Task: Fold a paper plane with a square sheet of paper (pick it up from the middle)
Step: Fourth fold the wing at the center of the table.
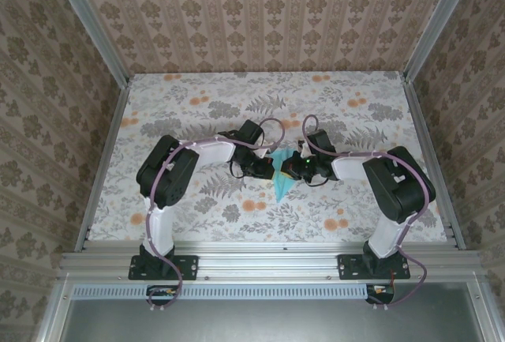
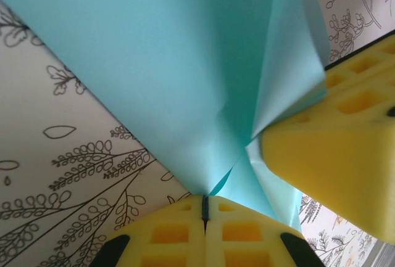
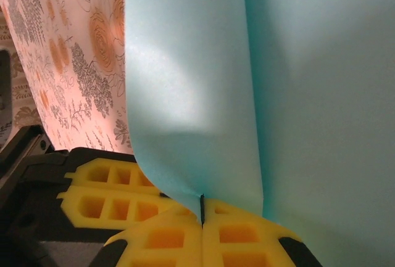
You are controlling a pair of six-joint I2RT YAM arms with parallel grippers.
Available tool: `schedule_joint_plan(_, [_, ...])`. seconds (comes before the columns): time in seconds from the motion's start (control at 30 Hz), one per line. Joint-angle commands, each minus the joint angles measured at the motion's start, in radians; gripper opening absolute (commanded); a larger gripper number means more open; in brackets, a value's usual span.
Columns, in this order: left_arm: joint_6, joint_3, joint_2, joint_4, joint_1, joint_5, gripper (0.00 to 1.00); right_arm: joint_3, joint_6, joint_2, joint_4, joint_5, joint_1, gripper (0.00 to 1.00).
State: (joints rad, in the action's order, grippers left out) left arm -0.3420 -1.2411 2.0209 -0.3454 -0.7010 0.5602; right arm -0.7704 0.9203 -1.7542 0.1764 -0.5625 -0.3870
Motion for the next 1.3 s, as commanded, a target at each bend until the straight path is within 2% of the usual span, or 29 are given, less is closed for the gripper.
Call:
schedule_joint_plan(0.0, [0.038,0.046,0.117,-0.077,-0.014,-0.202,0.0,0.002,0.014,0.019,-0.026,-0.019,-0.007,0.07])
schedule_joint_plan(0.93, [0.048,0.071,0.114,-0.066,-0.01,-0.208,0.0,-0.011,0.132,-0.061,0.069,0.019,-0.024,0.06])
schedule_joint_plan(1.27, [0.052,0.074,0.114,-0.066,-0.006,-0.204,0.0,-0.014,0.115,-0.076,0.039,0.041,-0.022,0.06])
